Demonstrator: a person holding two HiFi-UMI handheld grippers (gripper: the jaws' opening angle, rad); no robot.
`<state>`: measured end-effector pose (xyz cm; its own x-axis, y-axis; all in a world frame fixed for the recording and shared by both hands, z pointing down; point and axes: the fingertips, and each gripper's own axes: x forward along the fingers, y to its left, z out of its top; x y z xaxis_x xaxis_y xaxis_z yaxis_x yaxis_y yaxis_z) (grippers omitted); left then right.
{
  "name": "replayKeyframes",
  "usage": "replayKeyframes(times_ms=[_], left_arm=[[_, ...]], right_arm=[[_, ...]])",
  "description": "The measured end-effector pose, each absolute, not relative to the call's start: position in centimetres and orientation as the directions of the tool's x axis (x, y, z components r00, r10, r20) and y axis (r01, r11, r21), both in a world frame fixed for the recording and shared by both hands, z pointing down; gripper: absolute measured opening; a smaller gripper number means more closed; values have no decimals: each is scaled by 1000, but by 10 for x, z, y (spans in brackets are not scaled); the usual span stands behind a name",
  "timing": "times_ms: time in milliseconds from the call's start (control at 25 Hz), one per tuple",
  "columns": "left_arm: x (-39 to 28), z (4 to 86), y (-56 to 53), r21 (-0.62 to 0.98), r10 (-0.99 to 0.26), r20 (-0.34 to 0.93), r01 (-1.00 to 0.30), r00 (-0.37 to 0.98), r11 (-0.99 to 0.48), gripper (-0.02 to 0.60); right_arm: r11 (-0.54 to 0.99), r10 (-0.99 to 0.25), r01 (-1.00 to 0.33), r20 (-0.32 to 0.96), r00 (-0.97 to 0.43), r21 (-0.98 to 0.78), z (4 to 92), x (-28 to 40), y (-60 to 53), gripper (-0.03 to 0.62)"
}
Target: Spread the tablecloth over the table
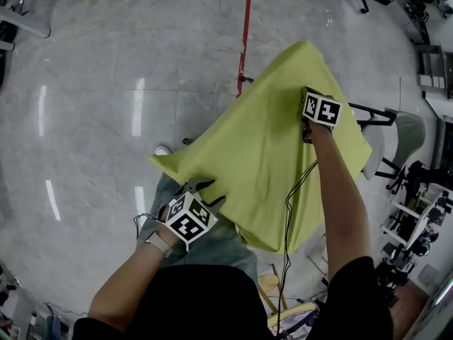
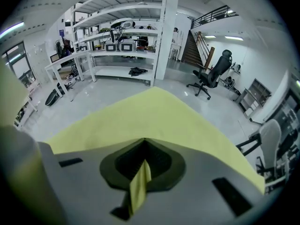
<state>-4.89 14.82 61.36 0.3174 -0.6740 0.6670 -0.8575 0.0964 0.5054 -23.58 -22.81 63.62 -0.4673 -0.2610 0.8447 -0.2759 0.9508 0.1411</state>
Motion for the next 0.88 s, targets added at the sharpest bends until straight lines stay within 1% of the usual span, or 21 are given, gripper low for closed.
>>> replayKeyframes(times_ms=[80,200,360,520,720,880], left_arm=[[-45,622,145,503,-664,677,-859,319,100,201],[-53,634,153,447,-634,725,-884,270,136,202],[-72,633,165,419,-650,734,-885,198,203,202],[-94,634,175,418,-655,740,-869,155,267,202],[-109,633,181,418,-644,753,-854,134,310,202],[-108,625,174,445,-666,731,-844,150,299,202]], right_arm=[[953,-258,-267,843,-471,143,636,-245,-224,8],[958,-247,-251,845,-474,139,636,-257,-218,8],[967,-221,-222,841,-494,124,635,-277,-205,8],[969,-216,-214,834,-507,121,635,-301,-191,8],[970,-221,-204,838,-499,134,635,-319,-182,0],[969,-196,-232,824,-532,81,627,-316,-186,5]])
